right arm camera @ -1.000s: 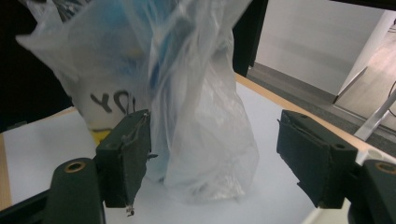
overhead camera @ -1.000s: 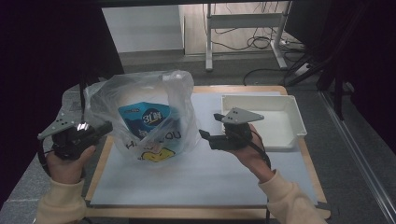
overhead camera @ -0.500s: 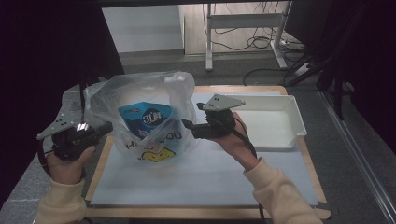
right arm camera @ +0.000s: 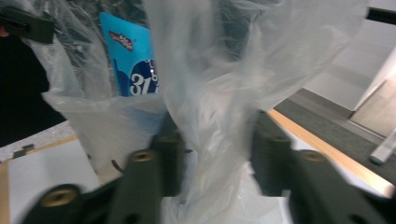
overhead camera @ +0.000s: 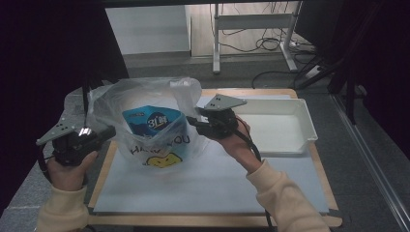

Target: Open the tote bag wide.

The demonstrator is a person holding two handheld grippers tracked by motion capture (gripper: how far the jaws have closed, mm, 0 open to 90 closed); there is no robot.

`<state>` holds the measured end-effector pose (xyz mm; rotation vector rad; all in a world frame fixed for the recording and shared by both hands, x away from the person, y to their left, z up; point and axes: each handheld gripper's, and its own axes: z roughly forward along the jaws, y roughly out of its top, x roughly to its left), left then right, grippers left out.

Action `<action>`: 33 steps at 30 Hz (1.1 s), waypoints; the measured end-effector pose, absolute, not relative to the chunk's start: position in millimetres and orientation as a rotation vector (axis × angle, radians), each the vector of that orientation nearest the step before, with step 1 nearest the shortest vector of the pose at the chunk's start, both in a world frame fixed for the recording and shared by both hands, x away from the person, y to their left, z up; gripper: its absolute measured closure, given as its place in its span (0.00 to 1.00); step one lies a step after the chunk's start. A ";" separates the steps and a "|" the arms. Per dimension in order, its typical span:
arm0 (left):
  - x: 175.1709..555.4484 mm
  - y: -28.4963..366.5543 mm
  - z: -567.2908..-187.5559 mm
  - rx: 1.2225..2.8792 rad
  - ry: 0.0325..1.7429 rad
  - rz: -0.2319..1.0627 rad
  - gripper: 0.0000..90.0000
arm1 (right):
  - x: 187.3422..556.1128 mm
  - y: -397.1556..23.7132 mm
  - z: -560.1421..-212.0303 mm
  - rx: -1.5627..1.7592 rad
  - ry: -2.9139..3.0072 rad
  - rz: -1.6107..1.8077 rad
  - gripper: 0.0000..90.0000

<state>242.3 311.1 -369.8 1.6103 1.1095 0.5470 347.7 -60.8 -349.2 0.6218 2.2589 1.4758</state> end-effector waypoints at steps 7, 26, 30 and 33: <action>242.4 313.3 -370.6 1.602 1.110 0.549 0.94 | 348.7 -62.8 -351.8 0.592 2.244 1.479 0.94; 252.5 309.1 -386.8 1.625 1.137 0.529 0.94 | 359.5 -79.3 -389.9 0.710 2.237 1.592 0.97; 254.0 308.3 -389.9 1.632 1.142 0.525 0.94 | 359.9 -78.6 -396.2 0.717 2.241 1.596 0.97; 254.7 308.6 -392.5 1.636 1.147 0.523 0.94 | 359.2 -77.6 -402.0 0.717 2.250 1.589 0.97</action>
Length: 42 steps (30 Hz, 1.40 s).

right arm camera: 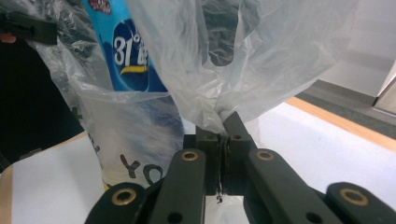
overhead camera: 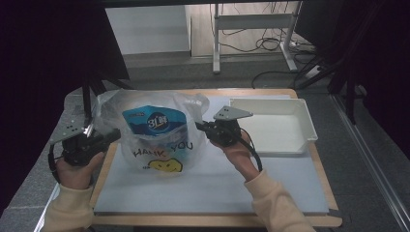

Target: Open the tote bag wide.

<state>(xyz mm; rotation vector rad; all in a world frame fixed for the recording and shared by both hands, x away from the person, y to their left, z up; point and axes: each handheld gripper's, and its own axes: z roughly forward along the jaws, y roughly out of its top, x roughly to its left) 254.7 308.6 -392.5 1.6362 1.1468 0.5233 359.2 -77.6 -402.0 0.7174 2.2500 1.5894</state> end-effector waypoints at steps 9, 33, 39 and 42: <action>255.2 309.6 -405.9 1.654 1.175 0.508 0.95 | 359.3 -78.5 -416.6 0.698 2.270 1.542 0.97; 268.4 309.1 -439.6 1.715 1.230 0.448 0.95 | 369.7 -76.9 -449.0 0.751 2.356 1.442 0.97; 272.0 309.2 -448.5 1.725 1.248 0.425 0.95 | 372.9 -75.4 -459.4 0.766 2.382 1.406 0.97; 273.2 308.5 -453.3 1.733 1.257 0.413 0.95 | 373.5 -74.4 -463.3 0.776 2.396 1.392 0.97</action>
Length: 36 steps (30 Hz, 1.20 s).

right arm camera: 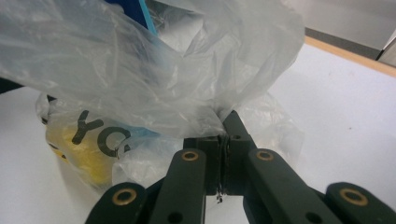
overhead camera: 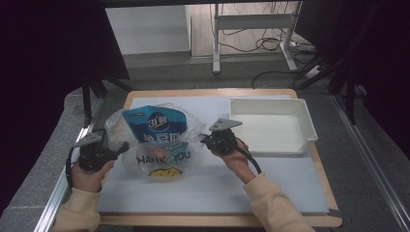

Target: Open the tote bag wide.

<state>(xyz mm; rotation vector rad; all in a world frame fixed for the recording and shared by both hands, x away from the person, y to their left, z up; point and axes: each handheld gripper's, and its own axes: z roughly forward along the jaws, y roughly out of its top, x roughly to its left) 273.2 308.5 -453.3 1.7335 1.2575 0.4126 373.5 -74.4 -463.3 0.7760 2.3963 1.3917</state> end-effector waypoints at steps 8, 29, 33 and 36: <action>271.7 308.8 -461.5 1.741 1.270 0.384 0.95 | 371.9 -74.7 -470.8 0.786 2.430 1.361 0.97; 273.8 305.8 -498.9 1.791 1.327 0.299 0.96 | 369.5 -75.4 -497.9 0.823 2.519 1.249 0.97; 276.8 304.6 -506.4 1.805 1.340 0.282 0.96 | 371.3 -73.0 -510.1 0.847 2.560 1.196 0.97; 277.9 305.1 -511.5 1.810 1.350 0.272 0.96 | 371.6 -71.6 -514.4 0.847 2.581 1.176 0.97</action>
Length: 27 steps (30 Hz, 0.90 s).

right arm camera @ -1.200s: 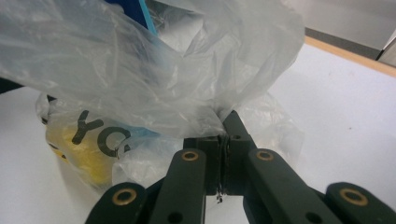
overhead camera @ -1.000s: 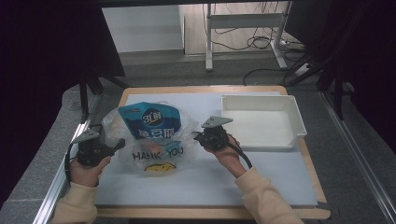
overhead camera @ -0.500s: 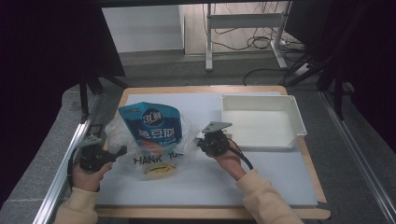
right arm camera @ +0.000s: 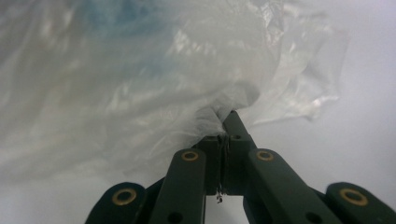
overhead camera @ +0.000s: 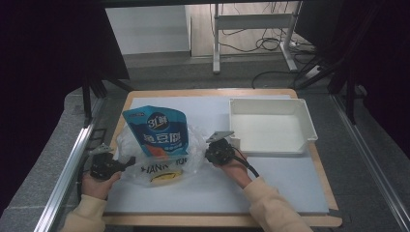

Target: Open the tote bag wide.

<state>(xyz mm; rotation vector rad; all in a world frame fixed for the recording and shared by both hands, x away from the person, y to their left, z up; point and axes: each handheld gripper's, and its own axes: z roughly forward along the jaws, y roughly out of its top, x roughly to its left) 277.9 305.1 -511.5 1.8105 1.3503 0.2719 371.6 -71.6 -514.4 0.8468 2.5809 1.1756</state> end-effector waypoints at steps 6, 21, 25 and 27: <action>276.9 303.3 -520.4 1.833 1.358 0.256 0.96 | 370.3 -70.5 -520.5 0.850 2.619 1.128 0.97; 283.2 294.5 -542.7 1.913 1.399 0.248 0.96 | 365.9 -71.4 -531.0 0.848 2.640 1.071 0.97; 286.1 294.8 -547.0 1.910 1.406 0.227 0.95 | 366.2 -71.3 -531.3 0.850 2.638 1.073 0.97; 286.4 294.7 -547.3 1.906 1.408 0.228 0.95 | 366.6 -71.5 -531.5 0.848 2.638 1.076 0.97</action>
